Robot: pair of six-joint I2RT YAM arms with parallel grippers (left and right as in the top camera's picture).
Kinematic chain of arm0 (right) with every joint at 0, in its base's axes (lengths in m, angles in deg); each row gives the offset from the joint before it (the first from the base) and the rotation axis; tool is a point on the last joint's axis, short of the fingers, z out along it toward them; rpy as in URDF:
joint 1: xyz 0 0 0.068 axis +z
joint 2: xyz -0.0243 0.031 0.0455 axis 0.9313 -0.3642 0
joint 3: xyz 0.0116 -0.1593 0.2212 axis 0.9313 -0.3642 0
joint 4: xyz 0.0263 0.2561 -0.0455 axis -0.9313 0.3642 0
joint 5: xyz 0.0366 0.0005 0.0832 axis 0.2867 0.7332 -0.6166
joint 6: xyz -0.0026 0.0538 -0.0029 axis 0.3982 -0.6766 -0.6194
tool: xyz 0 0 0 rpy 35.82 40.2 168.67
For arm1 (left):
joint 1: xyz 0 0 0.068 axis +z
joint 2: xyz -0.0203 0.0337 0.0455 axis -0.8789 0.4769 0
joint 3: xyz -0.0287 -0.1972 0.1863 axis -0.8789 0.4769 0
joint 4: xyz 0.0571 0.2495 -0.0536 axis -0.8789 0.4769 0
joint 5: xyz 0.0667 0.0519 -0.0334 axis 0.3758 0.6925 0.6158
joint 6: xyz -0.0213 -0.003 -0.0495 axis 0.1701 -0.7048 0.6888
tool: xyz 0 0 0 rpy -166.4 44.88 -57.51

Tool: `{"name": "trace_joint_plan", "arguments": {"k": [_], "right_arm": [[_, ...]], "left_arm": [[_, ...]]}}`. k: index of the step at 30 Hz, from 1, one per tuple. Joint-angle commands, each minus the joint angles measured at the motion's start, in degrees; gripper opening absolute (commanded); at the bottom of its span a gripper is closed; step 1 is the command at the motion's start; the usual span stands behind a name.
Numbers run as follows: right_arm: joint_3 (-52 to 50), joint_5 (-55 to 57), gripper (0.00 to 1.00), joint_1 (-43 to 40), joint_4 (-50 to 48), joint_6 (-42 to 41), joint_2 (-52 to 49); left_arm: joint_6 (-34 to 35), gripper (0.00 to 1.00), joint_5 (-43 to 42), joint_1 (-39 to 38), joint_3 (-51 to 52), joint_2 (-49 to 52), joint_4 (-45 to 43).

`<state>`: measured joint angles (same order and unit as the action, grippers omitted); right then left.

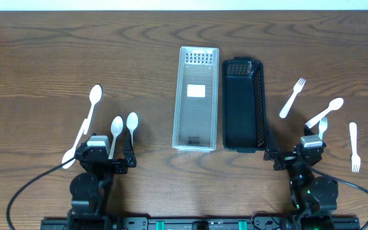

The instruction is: Pack container

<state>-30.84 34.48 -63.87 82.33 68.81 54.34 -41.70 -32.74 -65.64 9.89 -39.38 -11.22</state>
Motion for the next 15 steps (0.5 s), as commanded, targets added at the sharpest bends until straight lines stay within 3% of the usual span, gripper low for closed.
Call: {"name": "trace_joint_plan", "arguments": {"k": [1,7,15], "right_arm": [[6.3,-2.7,0.99,0.5,2.8,-3.8,-3.7],[21.9,-2.9,0.99,0.5,14.3,-3.7,-18.7],[47.4,-8.5,0.99,0.5,36.7,2.1,-46.8]], "left_arm": [[1.8,0.98,-0.3,0.1,-10.5,6.3,3.1],[2.5,0.98,-0.3,0.1,-30.8,25.2,16.1],[3.5,0.98,-1.3,0.1,-57.8,51.7,39.3]]}}
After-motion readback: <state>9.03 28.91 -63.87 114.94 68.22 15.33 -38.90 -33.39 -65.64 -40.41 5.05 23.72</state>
